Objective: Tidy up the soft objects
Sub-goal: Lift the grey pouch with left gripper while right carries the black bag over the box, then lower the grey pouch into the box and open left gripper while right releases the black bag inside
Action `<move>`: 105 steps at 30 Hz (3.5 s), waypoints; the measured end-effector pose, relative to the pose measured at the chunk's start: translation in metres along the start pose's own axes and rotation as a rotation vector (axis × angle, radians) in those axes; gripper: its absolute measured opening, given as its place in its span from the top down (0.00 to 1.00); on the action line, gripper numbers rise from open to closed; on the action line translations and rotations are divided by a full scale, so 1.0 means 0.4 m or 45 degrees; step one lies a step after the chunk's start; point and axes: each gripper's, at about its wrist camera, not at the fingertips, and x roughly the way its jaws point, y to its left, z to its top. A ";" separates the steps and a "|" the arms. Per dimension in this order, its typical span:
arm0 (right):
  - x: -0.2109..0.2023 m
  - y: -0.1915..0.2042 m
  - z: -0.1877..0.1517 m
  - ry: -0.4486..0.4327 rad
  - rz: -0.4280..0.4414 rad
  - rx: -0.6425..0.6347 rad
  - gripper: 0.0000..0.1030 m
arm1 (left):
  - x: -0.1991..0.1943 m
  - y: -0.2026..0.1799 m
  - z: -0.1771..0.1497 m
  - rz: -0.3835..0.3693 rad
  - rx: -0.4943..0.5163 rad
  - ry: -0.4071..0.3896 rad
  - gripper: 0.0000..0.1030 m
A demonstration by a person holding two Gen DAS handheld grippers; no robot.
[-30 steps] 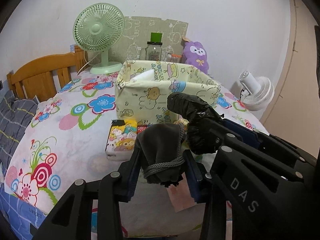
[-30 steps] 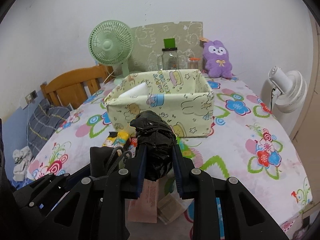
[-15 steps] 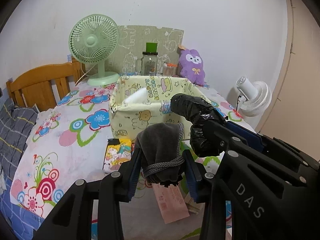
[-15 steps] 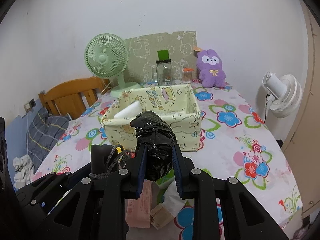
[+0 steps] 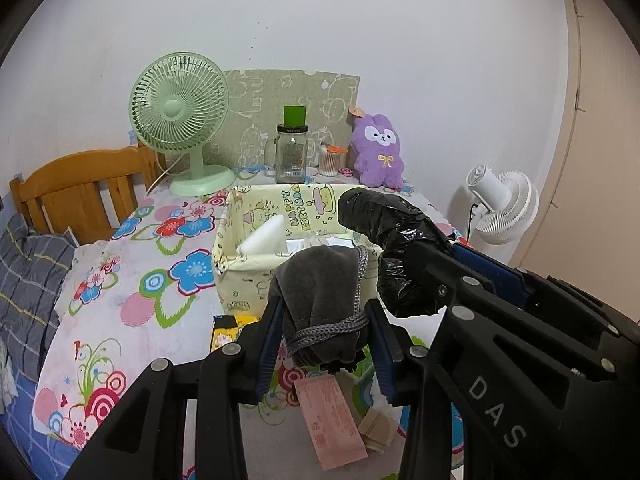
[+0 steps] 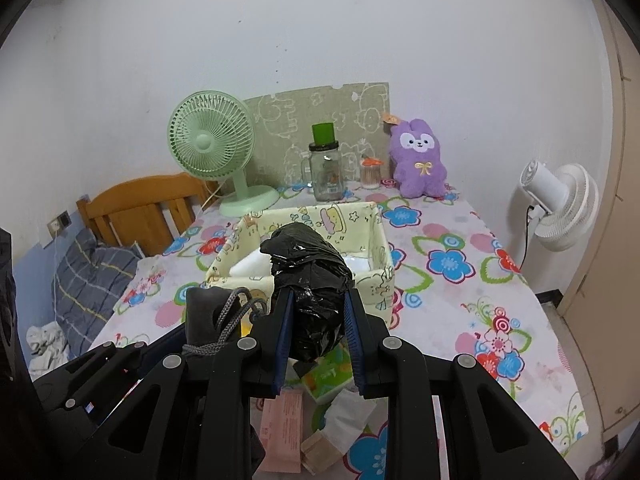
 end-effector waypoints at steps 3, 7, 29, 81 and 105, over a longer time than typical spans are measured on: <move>0.000 -0.001 0.009 -0.002 -0.002 0.003 0.72 | -0.001 -0.002 0.015 0.004 0.007 -0.010 0.60; 0.001 -0.003 0.030 -0.014 -0.001 0.000 0.72 | -0.001 -0.003 0.033 0.009 0.013 -0.024 0.60; 0.086 -0.018 0.109 -0.030 0.000 0.009 0.72 | 0.071 0.010 0.113 0.069 0.004 -0.069 0.60; 0.365 -0.074 0.125 0.119 0.126 0.041 0.39 | 0.323 0.059 0.150 0.128 -0.026 0.057 0.10; 0.297 -0.073 0.122 0.068 0.105 0.040 0.20 | 0.251 0.042 0.143 0.131 -0.001 0.006 0.02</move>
